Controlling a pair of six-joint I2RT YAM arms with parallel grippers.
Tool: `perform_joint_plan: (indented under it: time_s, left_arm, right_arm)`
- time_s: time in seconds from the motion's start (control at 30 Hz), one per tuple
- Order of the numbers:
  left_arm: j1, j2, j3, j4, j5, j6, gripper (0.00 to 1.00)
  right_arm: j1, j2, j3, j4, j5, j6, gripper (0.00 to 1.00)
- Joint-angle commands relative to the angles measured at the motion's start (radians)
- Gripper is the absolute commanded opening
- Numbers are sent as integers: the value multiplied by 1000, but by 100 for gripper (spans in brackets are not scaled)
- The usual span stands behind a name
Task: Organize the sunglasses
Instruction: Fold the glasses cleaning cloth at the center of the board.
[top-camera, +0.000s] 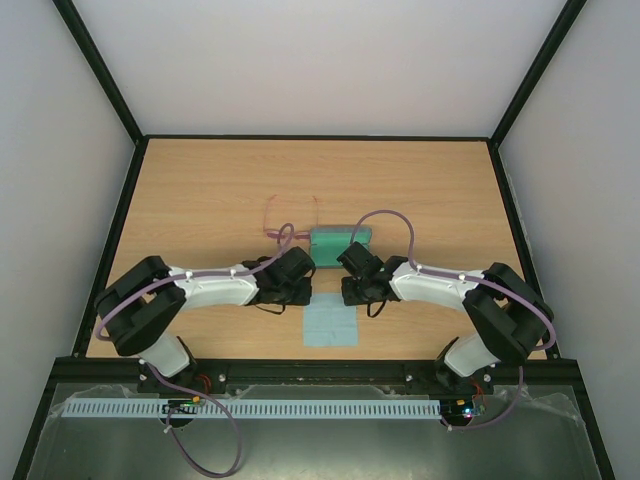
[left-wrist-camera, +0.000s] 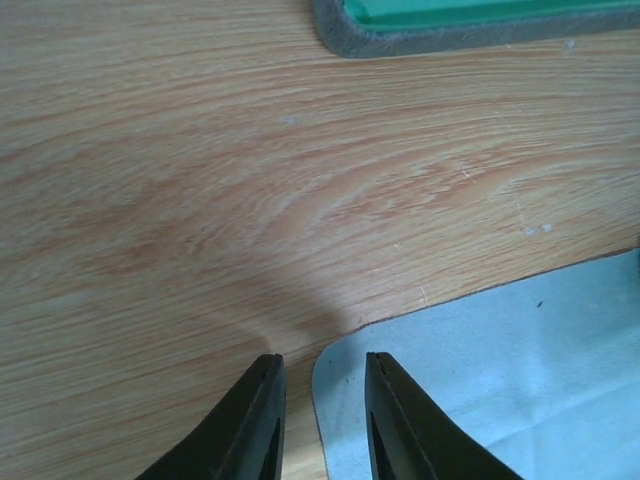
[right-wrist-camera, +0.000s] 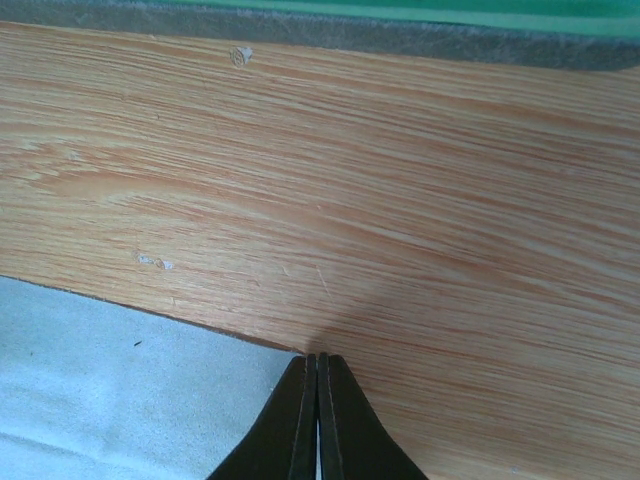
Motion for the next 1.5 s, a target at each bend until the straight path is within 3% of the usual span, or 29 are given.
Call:
perform_joint_plan:
  time_s: [0.0, 0.43, 0.7, 1.47]
  left_arm:
    - [-19, 33, 41, -46, -59, 13, 23]
    - [-73, 80, 80, -121, -154, 4, 14]
    - [-87, 89, 74, -118, -157, -7, 3]
    - [-89, -22, 76, -128, -153, -22, 3]
  right_arm:
    - [6, -6, -1, -39, -4, 5, 1]
    - [7, -5, -4, -30, -8, 7, 1]
    - [6, -6, -14, -19, -15, 14, 1]
    - [7, -45, -8, -37, -10, 13, 1]
